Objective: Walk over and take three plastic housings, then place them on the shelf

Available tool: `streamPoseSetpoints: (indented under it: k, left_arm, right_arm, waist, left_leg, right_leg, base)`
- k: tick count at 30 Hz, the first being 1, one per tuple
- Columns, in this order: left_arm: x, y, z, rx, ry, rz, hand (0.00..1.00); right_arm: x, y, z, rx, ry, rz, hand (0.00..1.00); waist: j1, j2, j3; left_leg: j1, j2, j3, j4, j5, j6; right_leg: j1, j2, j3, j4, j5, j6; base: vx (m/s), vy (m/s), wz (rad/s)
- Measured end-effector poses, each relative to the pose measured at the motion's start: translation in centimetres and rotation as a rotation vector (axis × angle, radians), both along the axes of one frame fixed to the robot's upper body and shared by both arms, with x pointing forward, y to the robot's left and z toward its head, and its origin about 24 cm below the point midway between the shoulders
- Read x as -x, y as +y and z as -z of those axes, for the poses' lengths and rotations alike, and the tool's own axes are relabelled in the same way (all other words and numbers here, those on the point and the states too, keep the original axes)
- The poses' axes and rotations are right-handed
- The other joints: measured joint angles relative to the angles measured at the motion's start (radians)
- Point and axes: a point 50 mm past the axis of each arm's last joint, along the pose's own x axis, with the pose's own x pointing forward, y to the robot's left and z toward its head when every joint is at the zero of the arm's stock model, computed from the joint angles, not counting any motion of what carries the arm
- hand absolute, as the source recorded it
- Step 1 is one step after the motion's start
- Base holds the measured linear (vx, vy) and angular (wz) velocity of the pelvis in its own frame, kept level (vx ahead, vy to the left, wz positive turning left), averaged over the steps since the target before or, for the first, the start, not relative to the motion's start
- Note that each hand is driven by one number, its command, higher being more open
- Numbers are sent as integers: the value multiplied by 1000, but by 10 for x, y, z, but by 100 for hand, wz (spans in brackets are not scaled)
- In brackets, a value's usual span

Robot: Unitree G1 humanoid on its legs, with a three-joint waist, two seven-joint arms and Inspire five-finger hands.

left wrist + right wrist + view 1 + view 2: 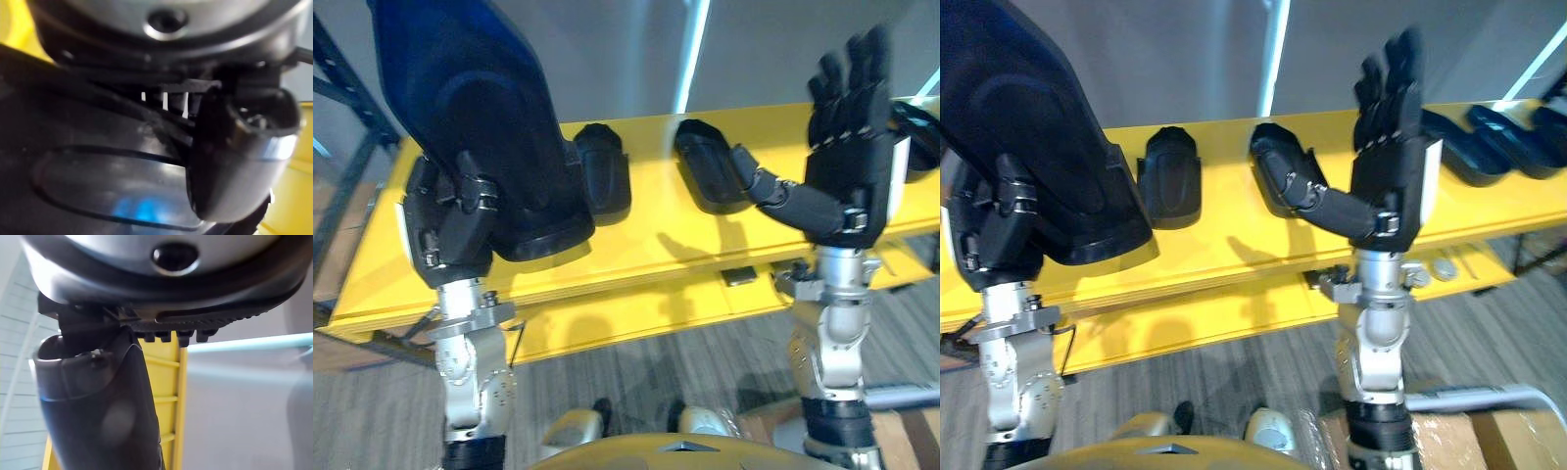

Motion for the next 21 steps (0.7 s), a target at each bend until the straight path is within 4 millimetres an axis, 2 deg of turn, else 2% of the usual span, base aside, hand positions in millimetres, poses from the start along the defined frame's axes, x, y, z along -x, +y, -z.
streamPoseSetpoints:
  k: [2, 4, 6, 12, 13, 14, 15, 16, 17, 18, 19, 20, 21]
  left_arm:
    - [-1, -7, 1, 11, -3, 32, 0]
    - [-1, -11, -2, 7, -19, 56, 0]
    - [-1, -14, -2, -2, -22, 74, 0]
    - [11, -14, 8, 9, 45, 63, 0]
    - [11, -15, 7, 7, 43, 67, 0]
    - [10, -16, 7, 10, 40, 72, 0]
    - [10, -19, 7, 10, 39, 83, 0]
    - [11, -20, 8, 12, 48, 85, 0]
    - [11, -21, 9, 10, 51, 86, 0]
    - [11, -22, 9, -9, 53, 84, 0]
    - [11, -23, 9, -22, 56, 83, 0]
    - [13, -23, 10, -25, 62, 83, 0]
    - [15, -24, 12, -46, 72, 81, 0]
  right_arm:
    - [-1, -5, 4, -3, 44, 23, 100]
    - [0, -5, 12, -1, 103, 17, 100]
    - [1, -4, 26, -29, 186, -12, 100]
    - [7, -5, 49, -150, 309, -59, 100]
    - [9, -6, 52, -157, 324, -54, 100]
    - [9, -6, 53, -161, 326, -57, 100]
    - [9, -8, 53, -173, 324, -47, 100]
    - [9, -8, 54, -185, 323, -53, 100]
    - [9, -9, 54, -196, 320, -63, 100]
    - [9, -10, 55, -197, 317, -74, 100]
    - [8, -12, 56, -183, 315, -71, 100]
    - [8, -13, 57, -185, 317, -75, 100]
    - [9, -16, 59, -191, 322, -68, 100]
  waist:
    - [15, 19, -3]
    - [17, 25, -5]
    - [16, 22, -7]
    - [5, 21, -7]
    - [-10, 0, 0]
    - [-19, -9, 13]
    - [-21, -10, 22]
    - [-21, -15, 26]
    - [-21, -13, 26]
    - [-19, -1, 27]
    - [-15, 17, 25]
    - [-16, 33, 19]
    - [-26, 66, 5]
  left_leg:
    - [32, 20, 56, -46, 29, -8]
    - [57, 11, 52, -96, 49, -5]
    - [74, 5, 56, -121, 54, -4]
    - [77, -6, 52, -135, 64, -11]
    - [34, -24, 24, -82, 53, -65]
    - [4, -12, 32, -24, 25, -37]
    - [-42, 43, 41, 80, 2, -37]
    - [-74, 117, 35, 146, 3, -66]
    - [-77, 150, 23, 163, 9, -78]
    - [-68, 194, -8, 174, 19, -95]
    - [-41, 214, -36, 174, 21, -111]
    - [-28, 220, -31, 168, 19, -120]
    - [8, 222, -8, 143, 4, -140]
  right_leg:
    - [30, 5, -17, -18, 0, -1]
    - [42, 3, -23, -32, 0, -1]
    - [54, 1, -21, -49, -1, -1]
    - [63, -8, -11, -77, -2, 0]
    - [64, -43, -34, -75, -11, 8]
    - [62, -56, -51, -60, -11, 8]
    - [54, -84, -61, -29, -17, 10]
    - [44, -105, -61, -4, -18, 12]
    - [41, -117, -60, 10, -21, 18]
    - [36, -143, -51, 40, -33, 46]
    - [17, -175, -29, 72, -47, 90]
    - [6, -189, -20, 80, -52, 106]
    - [3, -210, -4, 77, -41, 136]
  base:
    - [147, -101, 45]
    - [119, -45, 16]
    - [95, 1, -4]
    - [15, 20, 2]
    - [-63, 52, 56]
    - [-107, 81, 64]
    - [-114, 80, 41]
    - [-109, 114, 24]
    - [-79, 208, 1]
    - [-67, 328, -18]
    - [-121, 506, -24]
    - [-138, 637, -22]
    - [-126, 610, -7]
